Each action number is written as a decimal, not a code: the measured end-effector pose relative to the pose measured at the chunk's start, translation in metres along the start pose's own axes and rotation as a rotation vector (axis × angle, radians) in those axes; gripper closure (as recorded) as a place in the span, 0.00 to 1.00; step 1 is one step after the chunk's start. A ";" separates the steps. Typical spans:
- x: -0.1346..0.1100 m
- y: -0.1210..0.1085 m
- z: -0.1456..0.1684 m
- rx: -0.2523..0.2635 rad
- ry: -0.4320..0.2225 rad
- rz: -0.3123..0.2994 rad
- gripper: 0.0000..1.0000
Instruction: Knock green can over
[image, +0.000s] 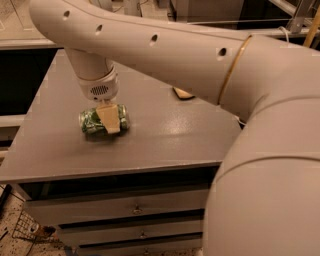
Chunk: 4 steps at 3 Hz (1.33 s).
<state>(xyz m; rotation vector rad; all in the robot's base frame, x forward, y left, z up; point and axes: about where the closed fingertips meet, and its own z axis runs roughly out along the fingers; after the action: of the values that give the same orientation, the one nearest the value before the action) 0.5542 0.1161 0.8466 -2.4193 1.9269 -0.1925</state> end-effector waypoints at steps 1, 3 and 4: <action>-0.002 0.000 0.004 -0.015 0.022 -0.012 1.00; -0.004 -0.002 0.008 -0.030 0.034 -0.024 0.75; -0.006 -0.004 0.009 -0.020 0.026 -0.025 0.51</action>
Offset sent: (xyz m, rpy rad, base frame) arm 0.0042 0.0041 -0.0424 -0.1226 0.0800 0.0492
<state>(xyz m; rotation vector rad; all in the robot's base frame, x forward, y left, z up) 0.5578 0.1223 0.8380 -2.4662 1.9196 -0.2075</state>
